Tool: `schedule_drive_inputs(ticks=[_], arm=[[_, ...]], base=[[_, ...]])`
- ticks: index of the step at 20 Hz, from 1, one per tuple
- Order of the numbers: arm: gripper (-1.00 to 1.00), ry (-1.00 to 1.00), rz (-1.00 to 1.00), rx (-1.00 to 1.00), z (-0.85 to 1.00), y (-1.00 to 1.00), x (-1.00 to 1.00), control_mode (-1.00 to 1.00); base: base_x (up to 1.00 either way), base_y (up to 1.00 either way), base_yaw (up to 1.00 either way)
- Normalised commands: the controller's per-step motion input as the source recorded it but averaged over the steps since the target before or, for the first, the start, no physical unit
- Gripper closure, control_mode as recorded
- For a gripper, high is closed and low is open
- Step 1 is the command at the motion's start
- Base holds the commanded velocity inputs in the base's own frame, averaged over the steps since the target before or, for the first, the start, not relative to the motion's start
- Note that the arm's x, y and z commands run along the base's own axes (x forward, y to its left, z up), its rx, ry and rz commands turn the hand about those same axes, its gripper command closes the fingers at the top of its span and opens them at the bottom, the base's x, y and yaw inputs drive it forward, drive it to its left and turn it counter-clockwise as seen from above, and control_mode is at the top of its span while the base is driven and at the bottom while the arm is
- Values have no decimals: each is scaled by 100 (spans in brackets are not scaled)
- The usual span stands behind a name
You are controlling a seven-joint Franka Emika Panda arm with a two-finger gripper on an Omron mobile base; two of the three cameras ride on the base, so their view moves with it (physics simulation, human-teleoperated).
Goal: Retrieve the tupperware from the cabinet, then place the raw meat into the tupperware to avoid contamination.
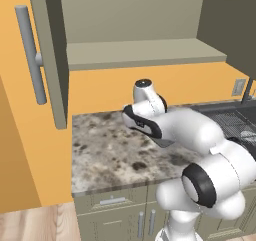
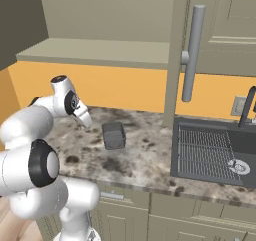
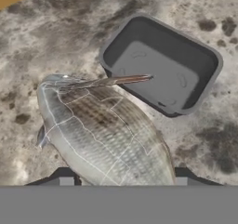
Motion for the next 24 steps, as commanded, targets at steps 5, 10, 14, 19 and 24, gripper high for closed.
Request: schedule_drive_inputs(ticks=[5,10,14,19,24], arm=[[100,-1,4,2,34,-7,-23,-100],[100,0,1,2,29,-13,-14,-100],[100,1,1,0,21,-21,-7,-100],[100,1,3,0,14,-25,-8,-100],[100,1,6,-2,10,-25,-7,-100]], base=[[0,0,0],[0,0,0],[0,0,0],[0,0,0],[0,0,0]])
